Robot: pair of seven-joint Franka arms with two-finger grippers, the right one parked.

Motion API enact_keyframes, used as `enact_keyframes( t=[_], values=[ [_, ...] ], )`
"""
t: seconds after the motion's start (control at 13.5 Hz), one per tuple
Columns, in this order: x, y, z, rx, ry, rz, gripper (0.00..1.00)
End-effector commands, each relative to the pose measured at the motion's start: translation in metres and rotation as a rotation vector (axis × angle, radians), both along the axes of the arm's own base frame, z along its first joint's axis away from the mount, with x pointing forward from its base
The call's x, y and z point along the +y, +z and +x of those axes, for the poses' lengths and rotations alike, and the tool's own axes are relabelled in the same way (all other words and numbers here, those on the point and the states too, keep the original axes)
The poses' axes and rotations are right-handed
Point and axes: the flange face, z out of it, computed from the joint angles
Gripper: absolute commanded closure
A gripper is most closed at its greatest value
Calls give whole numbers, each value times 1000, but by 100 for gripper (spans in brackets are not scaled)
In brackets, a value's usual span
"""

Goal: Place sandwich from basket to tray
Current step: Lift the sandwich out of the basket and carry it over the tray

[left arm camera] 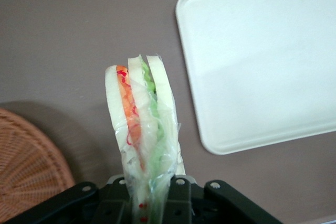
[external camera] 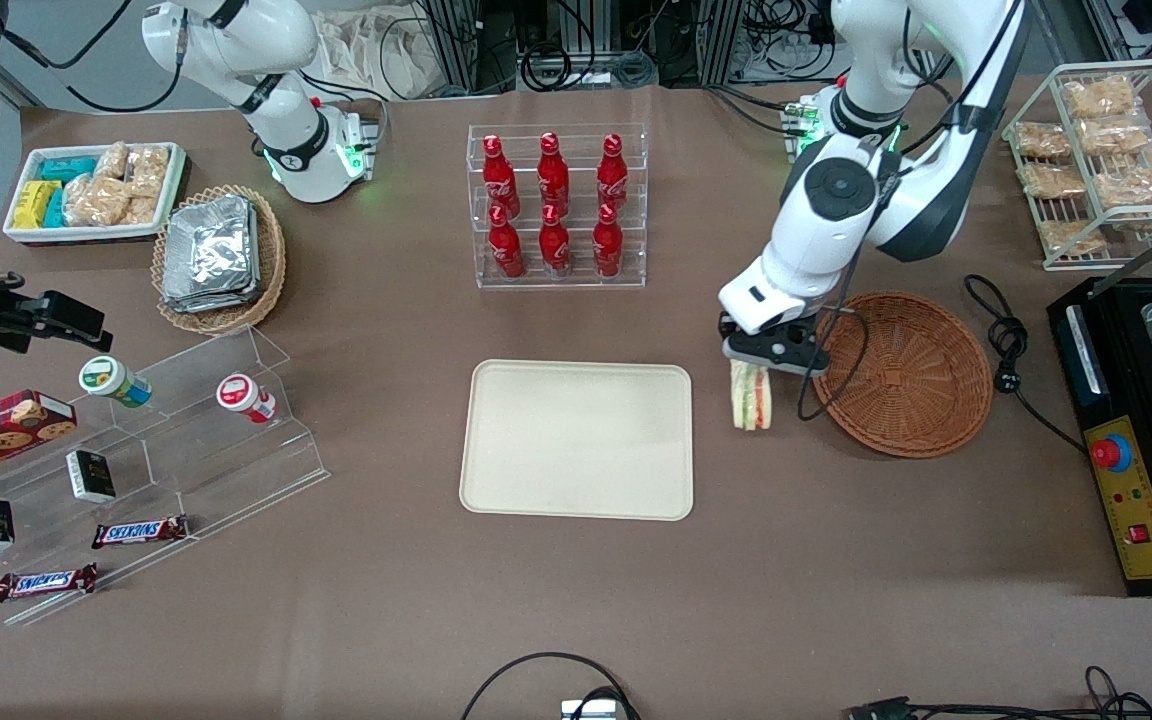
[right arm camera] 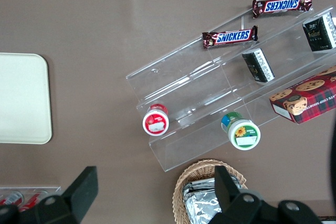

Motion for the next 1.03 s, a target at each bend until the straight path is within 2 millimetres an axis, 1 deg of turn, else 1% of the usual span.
enact_keyframes(
  t=[0.0,0.07,0.15,0.22,0.37,0.59,0.81,0.96],
  values=[
    [-30,-6,19,24,32,-16,83],
    [-35,-10,24,27,45,-23,83],
    [-48,-13,25,30,40,-28,83],
    [-56,-18,30,34,47,-35,83],
    [-73,-32,36,48,50,-43,83],
    [-91,-56,42,73,50,-47,83],
    [-97,-83,49,80,22,-16,82],
    [-99,-87,53,81,24,-21,82]
  ],
)
